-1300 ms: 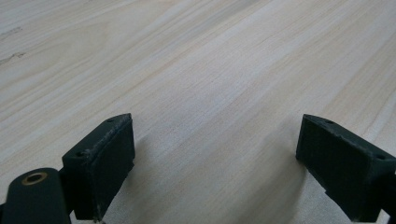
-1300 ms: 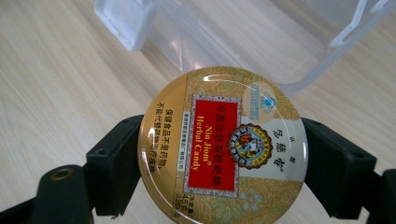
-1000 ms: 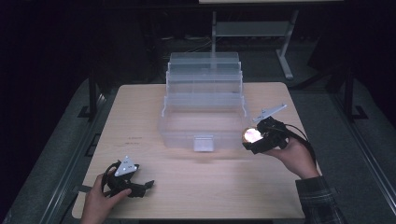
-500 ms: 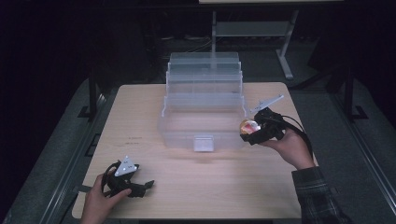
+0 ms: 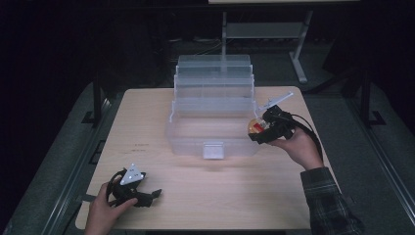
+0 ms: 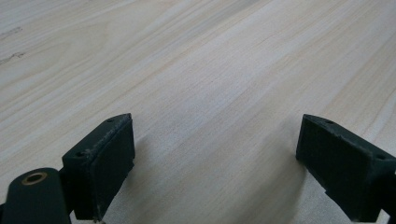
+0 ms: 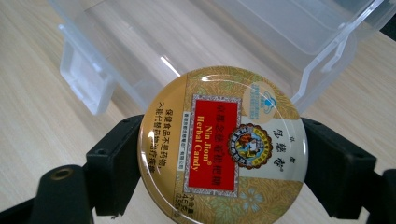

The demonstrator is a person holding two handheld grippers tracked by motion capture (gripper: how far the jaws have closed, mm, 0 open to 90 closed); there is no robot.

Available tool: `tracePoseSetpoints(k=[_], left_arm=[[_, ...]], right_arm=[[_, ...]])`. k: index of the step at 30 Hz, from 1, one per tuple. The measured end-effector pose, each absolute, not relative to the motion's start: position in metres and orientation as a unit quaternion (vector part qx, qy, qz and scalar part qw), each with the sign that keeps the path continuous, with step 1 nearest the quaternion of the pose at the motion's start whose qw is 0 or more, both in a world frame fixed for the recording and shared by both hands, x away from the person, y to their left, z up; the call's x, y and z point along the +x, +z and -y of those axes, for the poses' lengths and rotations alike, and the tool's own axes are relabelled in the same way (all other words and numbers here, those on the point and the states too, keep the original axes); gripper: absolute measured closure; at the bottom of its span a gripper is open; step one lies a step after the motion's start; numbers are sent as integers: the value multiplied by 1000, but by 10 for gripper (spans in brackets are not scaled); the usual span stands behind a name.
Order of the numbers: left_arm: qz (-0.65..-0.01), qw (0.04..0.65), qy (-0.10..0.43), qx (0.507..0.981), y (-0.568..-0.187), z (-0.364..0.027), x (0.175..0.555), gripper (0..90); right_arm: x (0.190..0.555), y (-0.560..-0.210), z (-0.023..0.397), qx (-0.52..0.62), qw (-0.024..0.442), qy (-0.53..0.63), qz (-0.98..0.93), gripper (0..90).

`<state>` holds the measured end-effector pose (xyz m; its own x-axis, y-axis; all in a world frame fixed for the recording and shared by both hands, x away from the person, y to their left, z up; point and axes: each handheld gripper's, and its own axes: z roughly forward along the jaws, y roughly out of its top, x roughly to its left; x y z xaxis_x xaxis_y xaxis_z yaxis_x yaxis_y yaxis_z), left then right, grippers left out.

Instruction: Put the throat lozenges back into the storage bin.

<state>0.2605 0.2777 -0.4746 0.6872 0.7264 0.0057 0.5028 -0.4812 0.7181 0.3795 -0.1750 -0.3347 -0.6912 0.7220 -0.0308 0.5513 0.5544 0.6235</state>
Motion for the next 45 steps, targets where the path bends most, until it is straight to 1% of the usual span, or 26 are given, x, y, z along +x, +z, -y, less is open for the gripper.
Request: tracePoseSetpoints(k=[8,26,45], left_arm=[[-363,357,156,846,-475,-278,260,107],[-363,357,156,846,-475,-278,260,107],[-363,357,156,846,-475,-278,260,107]], right_arm=[[390,-335,170,369,144,297,-869,197],[414,-347,159,373,138,294,-869,197],[423,-358,149,372,126,282,-875,196]])
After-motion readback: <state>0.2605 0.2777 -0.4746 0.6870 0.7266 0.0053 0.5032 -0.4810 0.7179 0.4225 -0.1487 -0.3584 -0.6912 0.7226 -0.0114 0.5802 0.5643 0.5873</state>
